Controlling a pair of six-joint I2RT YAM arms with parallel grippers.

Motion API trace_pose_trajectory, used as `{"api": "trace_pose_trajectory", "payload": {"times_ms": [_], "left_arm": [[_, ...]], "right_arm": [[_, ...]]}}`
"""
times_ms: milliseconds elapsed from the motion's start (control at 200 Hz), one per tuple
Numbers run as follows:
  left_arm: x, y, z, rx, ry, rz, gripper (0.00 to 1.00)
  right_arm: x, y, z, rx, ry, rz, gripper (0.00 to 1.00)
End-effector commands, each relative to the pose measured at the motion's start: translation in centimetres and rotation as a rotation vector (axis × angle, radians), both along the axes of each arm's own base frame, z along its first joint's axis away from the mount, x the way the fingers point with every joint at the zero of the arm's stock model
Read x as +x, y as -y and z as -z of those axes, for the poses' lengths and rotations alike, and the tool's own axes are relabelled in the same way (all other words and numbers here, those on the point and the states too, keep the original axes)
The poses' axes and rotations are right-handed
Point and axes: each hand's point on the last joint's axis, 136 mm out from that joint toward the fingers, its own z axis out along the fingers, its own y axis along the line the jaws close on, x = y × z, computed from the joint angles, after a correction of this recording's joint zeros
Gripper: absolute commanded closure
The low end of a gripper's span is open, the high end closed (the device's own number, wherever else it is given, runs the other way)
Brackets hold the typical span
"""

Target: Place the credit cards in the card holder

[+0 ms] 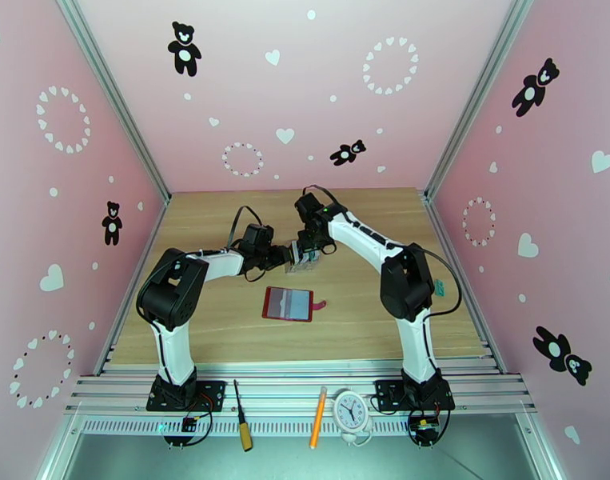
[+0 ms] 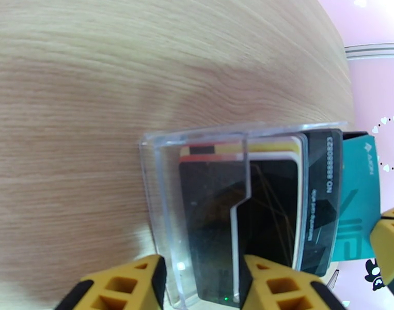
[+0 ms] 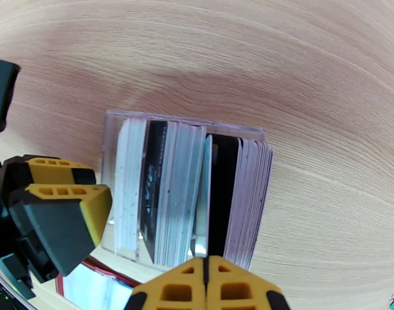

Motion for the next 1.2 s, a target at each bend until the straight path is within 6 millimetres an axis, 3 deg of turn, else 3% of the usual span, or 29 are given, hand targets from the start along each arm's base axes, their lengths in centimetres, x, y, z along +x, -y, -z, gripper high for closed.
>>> {"api": "trace_pose_trajectory", "payload": {"times_ms": [0,576,1196], "left_arm": [[0.0,-0.2,0.5,0.003,-0.025,0.014,0.56],[0.0,0.2,-1.8,-0.038,0.048,0.039,0.48],[-0.3,-1.1,-4.3,-0.021,0.135,-0.005,0.46]], "right_arm": [[-1.0,0.3,-3.3,0.03,0.025,0.015,1.0],[-2.7,0.5,-7.5,0.154,0.086,0.056,1.0],[-7.3,-0.8,-10.8,0.545,0.077,0.124,1.0]]}}
